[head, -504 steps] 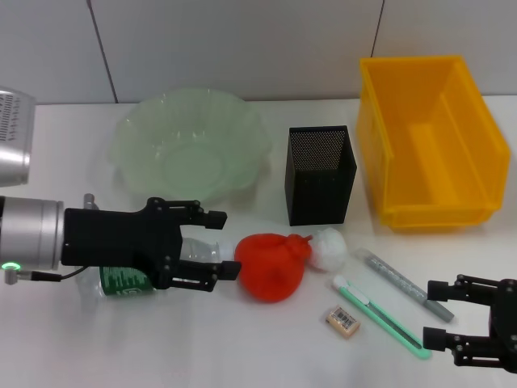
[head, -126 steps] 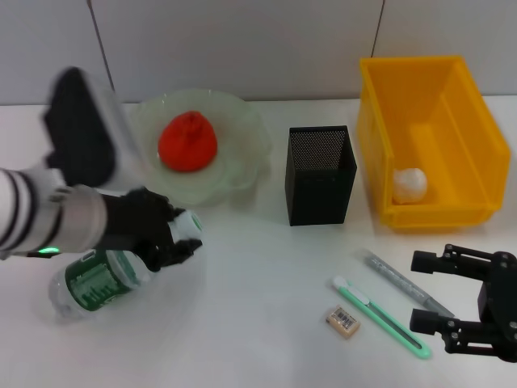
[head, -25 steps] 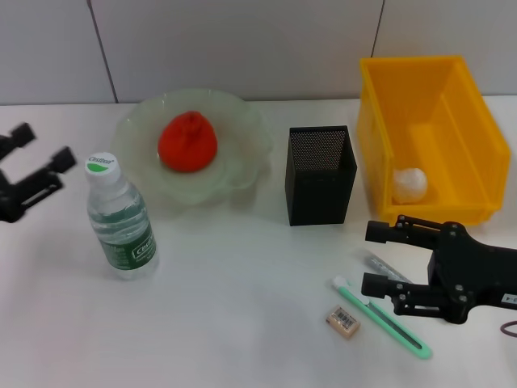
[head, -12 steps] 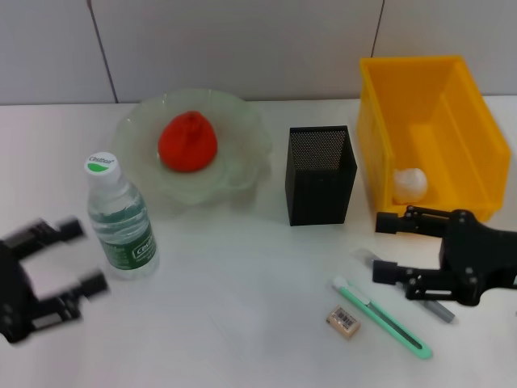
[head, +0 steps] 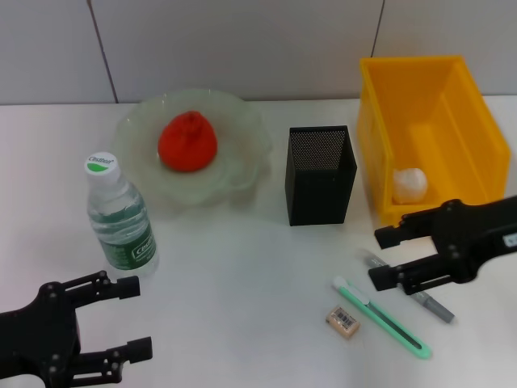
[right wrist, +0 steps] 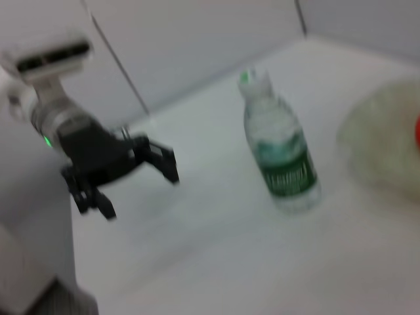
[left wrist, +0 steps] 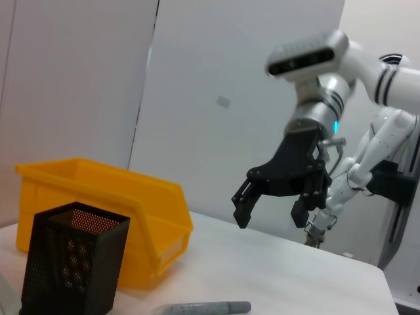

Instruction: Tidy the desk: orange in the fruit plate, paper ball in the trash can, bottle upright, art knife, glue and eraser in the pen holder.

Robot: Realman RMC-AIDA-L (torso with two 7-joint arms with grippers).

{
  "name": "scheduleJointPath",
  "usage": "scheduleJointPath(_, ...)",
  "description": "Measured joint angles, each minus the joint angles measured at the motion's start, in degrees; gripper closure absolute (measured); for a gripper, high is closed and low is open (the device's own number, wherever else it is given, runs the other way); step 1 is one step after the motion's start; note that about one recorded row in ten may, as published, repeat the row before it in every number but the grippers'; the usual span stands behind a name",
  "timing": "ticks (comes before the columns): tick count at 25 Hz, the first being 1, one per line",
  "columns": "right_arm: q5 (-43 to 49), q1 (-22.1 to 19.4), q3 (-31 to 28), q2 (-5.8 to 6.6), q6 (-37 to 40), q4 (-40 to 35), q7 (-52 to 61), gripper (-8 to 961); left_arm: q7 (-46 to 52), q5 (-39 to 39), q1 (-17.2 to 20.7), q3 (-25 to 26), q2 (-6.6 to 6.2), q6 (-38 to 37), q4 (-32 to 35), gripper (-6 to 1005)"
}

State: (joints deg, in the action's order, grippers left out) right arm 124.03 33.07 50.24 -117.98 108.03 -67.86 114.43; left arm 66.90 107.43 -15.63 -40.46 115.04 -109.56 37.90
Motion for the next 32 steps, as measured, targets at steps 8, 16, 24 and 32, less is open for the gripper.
scheduleJointPath(8, 13.54, 11.36, 5.01, 0.41, 1.68, -0.39, 15.26, 228, -0.08, 0.92, -0.3, 0.04, -0.19, 0.01, -0.02, 183)
scheduleJointPath(16, 21.75, 17.84, 17.16, -0.88, 0.26, -1.06, 31.9, 230, -0.22, 2.9, -0.46, 0.04, 0.62, 0.12, -0.03, 184)
scheduleJointPath(24, 26.05, 19.51, 29.3, -1.27, -5.8, 1.17, 41.62, 232, -0.8, 3.58, -0.21, 0.03, 0.63, 0.11, -0.02, 184)
scheduleJointPath(32, 26.09, 20.77, 37.98, -1.53, -15.18, 9.13, 47.98, 234, -0.9, 4.01, -0.14, 0.04, 0.72, 0.13, -0.08, 184)
